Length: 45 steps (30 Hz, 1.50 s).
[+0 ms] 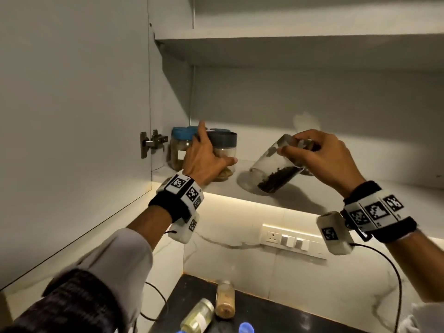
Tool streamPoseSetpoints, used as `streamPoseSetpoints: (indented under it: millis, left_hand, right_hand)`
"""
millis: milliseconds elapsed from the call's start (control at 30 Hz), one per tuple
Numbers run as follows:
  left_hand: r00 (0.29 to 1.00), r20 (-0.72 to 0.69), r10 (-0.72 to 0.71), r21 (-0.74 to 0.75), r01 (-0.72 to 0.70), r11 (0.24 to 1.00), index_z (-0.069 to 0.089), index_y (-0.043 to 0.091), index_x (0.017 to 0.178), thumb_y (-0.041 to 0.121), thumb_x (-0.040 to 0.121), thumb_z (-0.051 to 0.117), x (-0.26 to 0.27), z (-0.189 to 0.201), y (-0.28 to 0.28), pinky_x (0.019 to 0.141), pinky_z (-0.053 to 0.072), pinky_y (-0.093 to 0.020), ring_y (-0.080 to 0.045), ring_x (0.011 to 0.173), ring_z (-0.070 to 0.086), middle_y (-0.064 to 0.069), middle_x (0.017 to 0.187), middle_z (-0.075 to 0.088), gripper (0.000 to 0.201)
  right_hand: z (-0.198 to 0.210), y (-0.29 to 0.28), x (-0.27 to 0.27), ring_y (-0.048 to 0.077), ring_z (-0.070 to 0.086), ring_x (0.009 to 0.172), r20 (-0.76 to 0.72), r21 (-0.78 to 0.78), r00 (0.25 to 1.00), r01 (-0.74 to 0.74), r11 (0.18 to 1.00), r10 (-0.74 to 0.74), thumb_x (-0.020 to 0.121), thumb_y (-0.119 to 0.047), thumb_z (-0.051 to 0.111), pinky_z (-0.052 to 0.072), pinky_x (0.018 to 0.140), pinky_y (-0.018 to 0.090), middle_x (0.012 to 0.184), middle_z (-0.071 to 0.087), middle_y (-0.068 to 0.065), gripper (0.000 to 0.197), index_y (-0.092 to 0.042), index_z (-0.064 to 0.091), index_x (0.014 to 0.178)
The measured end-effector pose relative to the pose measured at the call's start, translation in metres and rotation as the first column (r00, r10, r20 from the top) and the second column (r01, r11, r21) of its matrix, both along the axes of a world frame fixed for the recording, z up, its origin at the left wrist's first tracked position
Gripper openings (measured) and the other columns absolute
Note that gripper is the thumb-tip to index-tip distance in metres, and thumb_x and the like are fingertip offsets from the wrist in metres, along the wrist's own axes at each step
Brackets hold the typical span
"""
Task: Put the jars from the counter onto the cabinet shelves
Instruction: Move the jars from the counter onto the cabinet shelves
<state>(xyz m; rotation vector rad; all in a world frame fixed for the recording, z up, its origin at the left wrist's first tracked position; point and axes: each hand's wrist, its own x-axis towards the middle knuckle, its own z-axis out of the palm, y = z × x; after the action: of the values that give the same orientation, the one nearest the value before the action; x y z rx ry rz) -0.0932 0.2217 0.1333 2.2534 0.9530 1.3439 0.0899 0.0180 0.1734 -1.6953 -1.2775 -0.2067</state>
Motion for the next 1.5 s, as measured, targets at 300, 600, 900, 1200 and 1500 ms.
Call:
streamPoseSetpoints:
  millis: [300,600,900,1200,1500]
  left_hand:
    - [0.858,-0.329,0.395,0.455,-0.222,0.862,0.046,0.024,0.141,0.072,0.075,0.069,0.023,-0.004,0.030,0.111,0.035,-0.051,-0.034,0.117,0.059,-0.012,0.130,0.063,0.085]
    - [0.811,-0.353,0.466,0.537,-0.233,0.811,0.059,0.018,0.130,0.084,0.075,0.057,0.015,0.003,0.042,0.120,0.019,-0.059,-0.034,0.127,0.049,-0.011,0.130,0.060,0.086]
    - [0.796,-0.487,0.360,0.353,-0.198,0.915,0.050,0.020,0.138,0.070,0.070,0.076,0.000,0.019,0.043,0.121,0.015,-0.063,-0.032,0.137,0.042,-0.009,0.145,0.052,0.089]
    - [0.924,-0.370,0.091,0.402,0.071,0.913,0.050,0.025,0.143,0.046,0.078,0.076,0.049,0.029,-0.027,0.121,0.019,-0.052,-0.030,0.143,0.036,-0.007,0.151,0.047,0.072]
    - [0.656,-0.744,-0.128,0.224,0.425,0.877,0.048,0.026,0.149,0.035,0.077,0.080,0.200,0.076,-0.053,0.102,0.050,-0.047,-0.025,0.129,0.050,-0.002,0.136,0.052,0.079]
  right_hand:
    - [0.018,0.032,0.051,0.018,0.066,0.084,0.198,-0.167,0.970,0.177,0.970,-0.143,0.076,-0.069,0.073,0.043,0.061,0.024,0.103,0.073,0.003,0.061,-0.029,0.070,0.121]
    - [0.027,0.037,0.081,0.024,0.062,0.097,0.241,-0.246,0.955,0.230,0.942,-0.170,0.085,-0.061,0.071,0.039,0.063,0.025,0.105,0.070,0.003,0.049,-0.026,0.072,0.119]
    - [0.055,0.019,0.100,0.018,0.063,0.074,0.327,-0.357,0.922,0.323,0.876,-0.207,0.086,-0.065,0.068,0.052,0.070,0.034,0.096,0.072,0.002,0.051,-0.022,0.076,0.114]
    - [0.075,0.016,0.162,0.024,0.070,0.086,0.356,-0.535,0.891,0.441,0.720,-0.281,0.075,-0.061,0.079,0.065,0.082,0.042,0.098,0.075,0.005,0.058,-0.018,0.075,0.113]
    - [0.075,0.048,0.206,0.023,0.066,0.076,0.403,-0.569,0.875,0.469,0.676,-0.268,0.077,-0.045,0.083,0.061,0.094,0.048,0.112,0.071,0.008,0.058,-0.018,0.068,0.127]
